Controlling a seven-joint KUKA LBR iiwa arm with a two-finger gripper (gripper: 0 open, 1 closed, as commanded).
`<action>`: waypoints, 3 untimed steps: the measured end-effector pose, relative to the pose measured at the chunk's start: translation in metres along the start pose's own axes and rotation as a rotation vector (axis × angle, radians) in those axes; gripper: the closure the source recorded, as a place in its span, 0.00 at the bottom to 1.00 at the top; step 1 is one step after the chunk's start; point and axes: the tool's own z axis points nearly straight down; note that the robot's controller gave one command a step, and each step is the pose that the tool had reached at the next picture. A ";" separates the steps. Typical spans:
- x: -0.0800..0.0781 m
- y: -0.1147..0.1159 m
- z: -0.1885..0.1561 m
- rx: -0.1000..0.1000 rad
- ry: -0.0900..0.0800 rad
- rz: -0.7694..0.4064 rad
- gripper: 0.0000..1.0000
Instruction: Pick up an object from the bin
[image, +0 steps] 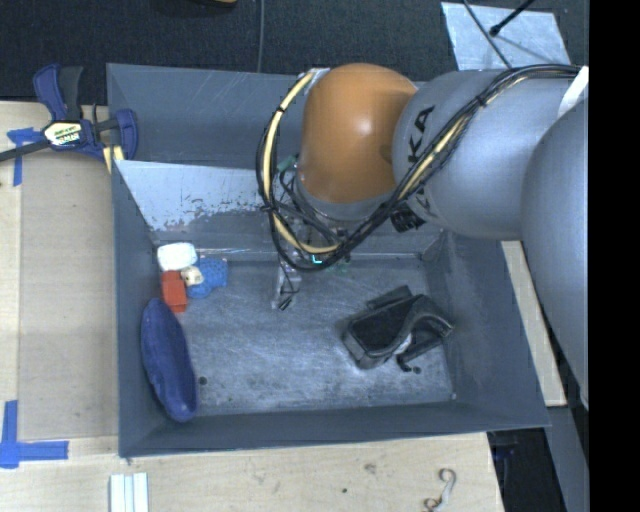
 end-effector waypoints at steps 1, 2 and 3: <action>-0.024 0.069 0.106 -0.001 -0.004 -0.143 0.00; -0.025 0.017 0.069 0.003 -0.009 -0.196 0.00; -0.021 0.082 0.071 -0.002 -0.010 -0.373 0.00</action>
Offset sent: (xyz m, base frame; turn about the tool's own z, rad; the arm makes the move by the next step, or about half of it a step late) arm 0.0244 0.0669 -0.1019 -0.1399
